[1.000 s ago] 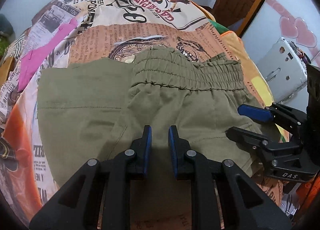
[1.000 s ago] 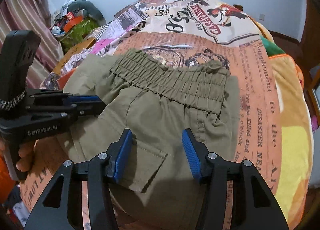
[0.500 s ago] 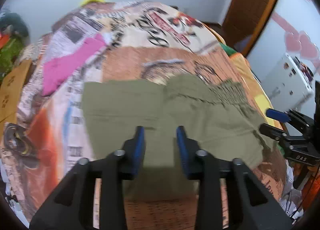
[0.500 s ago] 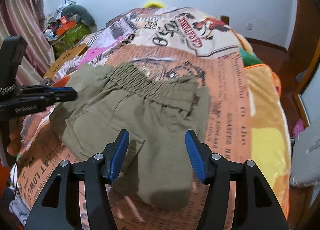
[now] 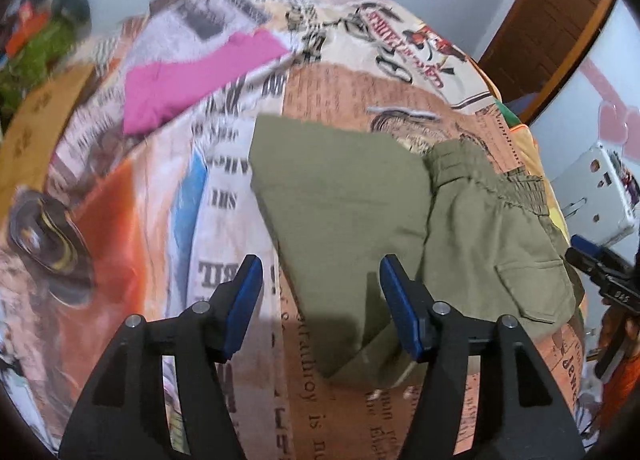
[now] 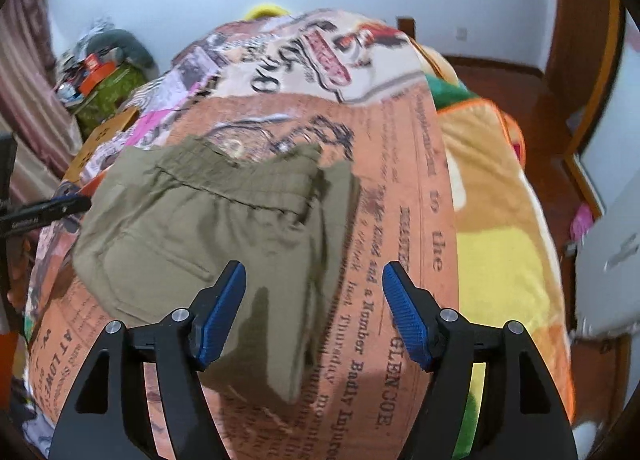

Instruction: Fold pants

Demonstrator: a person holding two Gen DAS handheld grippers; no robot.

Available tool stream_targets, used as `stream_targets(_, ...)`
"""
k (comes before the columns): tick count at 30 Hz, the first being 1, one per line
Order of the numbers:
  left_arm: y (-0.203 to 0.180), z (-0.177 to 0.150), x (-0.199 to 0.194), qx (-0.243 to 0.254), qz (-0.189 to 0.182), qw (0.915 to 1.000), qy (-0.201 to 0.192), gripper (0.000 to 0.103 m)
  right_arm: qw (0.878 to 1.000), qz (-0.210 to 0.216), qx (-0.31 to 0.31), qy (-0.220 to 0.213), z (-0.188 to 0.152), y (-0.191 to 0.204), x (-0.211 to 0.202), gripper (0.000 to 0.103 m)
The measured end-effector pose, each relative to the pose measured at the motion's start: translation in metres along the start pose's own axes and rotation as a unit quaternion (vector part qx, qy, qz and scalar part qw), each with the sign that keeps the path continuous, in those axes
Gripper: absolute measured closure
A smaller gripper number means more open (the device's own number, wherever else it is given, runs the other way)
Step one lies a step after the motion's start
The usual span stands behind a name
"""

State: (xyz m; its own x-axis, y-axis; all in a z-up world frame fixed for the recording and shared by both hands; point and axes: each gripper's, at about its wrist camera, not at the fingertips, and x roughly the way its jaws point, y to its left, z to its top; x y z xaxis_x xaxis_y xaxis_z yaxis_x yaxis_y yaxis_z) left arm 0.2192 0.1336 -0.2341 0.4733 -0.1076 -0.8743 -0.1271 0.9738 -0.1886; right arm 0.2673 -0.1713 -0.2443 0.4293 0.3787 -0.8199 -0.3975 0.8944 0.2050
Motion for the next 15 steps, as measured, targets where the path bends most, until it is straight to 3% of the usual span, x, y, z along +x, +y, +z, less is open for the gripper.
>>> stream_targets(7,0.006,0.001,0.023,-0.018,-0.023,0.9993,0.024,0.042,0.998,0.038,0.037,0.022,-0.003,-0.012,0.022,0.036)
stream_targets(15,0.007,0.015,0.035,-0.028,-0.046,0.9982,0.025,0.042,0.994,0.083,0.065,0.028,0.006,-0.018,0.038,0.035)
